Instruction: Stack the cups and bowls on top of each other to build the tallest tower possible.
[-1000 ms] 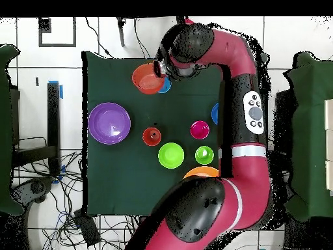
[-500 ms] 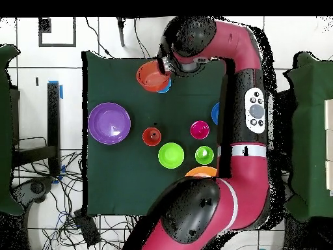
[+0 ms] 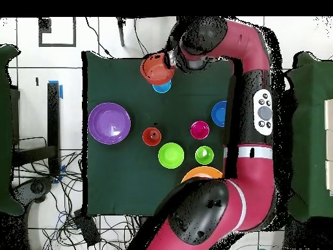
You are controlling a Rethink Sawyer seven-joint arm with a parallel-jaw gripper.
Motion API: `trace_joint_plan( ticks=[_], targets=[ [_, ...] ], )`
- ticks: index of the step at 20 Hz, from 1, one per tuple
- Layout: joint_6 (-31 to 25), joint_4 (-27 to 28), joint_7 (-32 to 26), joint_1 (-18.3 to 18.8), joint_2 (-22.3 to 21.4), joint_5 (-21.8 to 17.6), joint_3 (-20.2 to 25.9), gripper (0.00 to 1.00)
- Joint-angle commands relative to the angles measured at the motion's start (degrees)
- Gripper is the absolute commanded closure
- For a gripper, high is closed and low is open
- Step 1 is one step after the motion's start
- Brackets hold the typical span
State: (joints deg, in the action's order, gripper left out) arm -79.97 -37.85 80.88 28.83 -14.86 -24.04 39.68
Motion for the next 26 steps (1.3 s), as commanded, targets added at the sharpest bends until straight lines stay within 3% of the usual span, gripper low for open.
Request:
trace_joint_plan(
  ticks=[1,7,14,21,26],
  targets=[
    [11.96,-7.33,-20.15,2.28,-0.17,0.45,3.95,1.00],
    [20.01,-10.07,-23.39,4.31,0.35,0.20,5.92,1.00],
    [25.32,-13.69,-24.73,6.79,0.82,-0.11,8.10,1.00],
    [30.89,-21.99,-17.58,8.15,-3.71,-1.78,6.46,1.00],
    [30.32,-25.88,-12.00,8.11,-6.16,-1.13,5.08,1.00]
  ],
)
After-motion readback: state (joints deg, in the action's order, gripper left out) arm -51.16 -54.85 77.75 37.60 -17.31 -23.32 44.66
